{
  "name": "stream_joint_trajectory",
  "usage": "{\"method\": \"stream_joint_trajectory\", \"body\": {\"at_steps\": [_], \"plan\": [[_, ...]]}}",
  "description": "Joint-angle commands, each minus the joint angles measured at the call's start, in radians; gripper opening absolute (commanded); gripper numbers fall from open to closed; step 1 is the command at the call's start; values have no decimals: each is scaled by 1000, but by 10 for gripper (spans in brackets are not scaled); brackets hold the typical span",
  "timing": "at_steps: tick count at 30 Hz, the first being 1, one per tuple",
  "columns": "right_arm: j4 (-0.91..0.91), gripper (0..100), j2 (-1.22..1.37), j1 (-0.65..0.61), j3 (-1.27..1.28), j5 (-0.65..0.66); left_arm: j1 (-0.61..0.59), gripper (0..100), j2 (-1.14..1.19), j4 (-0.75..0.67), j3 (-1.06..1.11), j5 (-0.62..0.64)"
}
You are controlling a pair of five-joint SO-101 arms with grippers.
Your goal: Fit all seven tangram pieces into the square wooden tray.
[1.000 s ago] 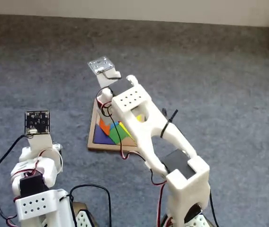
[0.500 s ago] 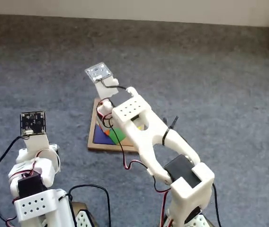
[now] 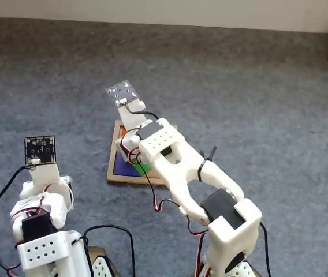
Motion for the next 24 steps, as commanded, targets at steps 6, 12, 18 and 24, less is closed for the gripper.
{"method": "stream_joint_trajectory", "body": {"at_steps": [6,12,18,24], "plan": [[-15,5,70,-1,-42,-3,-7,116,-12,-17,-10,-11],[44,5,13,1,-64,-3,-7,116,-12,-18,-10,-11],[176,5,-186,41,-64,-3,-7,116,-12,-20,-10,-11],[283,5,-444,104,-2,-3,-7,116,-12,-18,-15,-8]]}}
